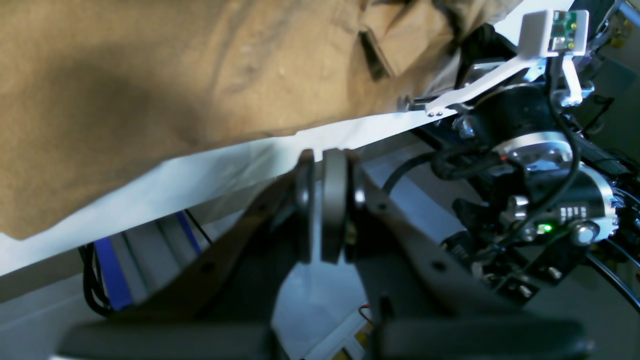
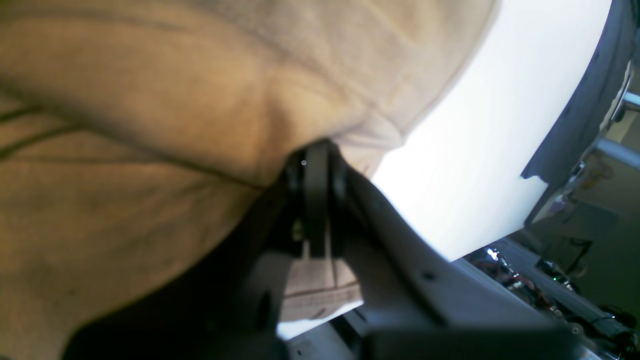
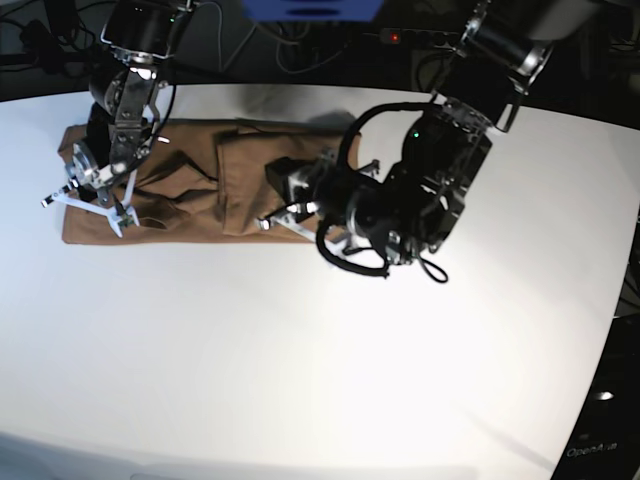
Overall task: Fold the T-shirt properly
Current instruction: 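Press and smooth the folded layer with the left gripper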
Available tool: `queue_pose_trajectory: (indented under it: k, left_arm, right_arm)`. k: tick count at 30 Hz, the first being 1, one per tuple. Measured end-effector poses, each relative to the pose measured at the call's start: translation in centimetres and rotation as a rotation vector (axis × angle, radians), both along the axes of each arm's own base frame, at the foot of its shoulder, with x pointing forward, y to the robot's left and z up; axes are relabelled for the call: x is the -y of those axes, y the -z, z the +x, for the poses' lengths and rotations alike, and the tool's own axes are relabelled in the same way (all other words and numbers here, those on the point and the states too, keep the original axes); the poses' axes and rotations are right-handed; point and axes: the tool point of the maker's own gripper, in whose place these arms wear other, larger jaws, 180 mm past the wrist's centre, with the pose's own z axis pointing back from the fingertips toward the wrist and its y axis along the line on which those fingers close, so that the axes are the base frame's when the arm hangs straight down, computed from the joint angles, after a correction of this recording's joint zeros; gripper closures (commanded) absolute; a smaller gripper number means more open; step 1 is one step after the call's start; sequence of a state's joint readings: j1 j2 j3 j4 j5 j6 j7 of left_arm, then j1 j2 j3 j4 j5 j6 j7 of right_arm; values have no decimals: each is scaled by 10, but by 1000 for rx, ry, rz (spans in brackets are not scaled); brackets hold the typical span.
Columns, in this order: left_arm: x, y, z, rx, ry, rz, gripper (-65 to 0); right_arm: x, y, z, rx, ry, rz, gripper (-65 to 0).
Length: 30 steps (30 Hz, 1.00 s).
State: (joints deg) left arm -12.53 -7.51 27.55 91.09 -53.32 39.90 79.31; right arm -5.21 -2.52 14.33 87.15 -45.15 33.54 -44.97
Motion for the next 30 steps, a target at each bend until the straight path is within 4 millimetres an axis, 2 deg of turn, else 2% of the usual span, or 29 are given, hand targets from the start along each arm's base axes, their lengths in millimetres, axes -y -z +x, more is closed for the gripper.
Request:
queue_pose_trajectory:
  k: [7, 11, 13, 15, 19, 30]
  left_arm:
    - [-34, 23, -8, -6, 48, 126, -25]
    - [-33, 23, -9, 5, 76, 138, -25]
    - [-36, 29, -15, 11, 105, 172, -25]
    - [-40, 40, -14, 60, 135, 247, -25]
    - [-52, 72, -22, 10, 160, 358, -25]
    - [-53, 84, -22, 16, 191, 386, -25]
  right_arm:
    - [0, 0, 1, 1, 0, 1, 0]
    - [-1, 0, 0, -5, -2, 2, 0]
    - [-1, 0, 0, -5, -2, 3, 0]
    - [-1, 0, 1, -2, -5, 4, 0]
    - [-2, 0, 0, -7, -2, 3, 0]
    - [-3, -1, 3, 8, -16, 17, 0]
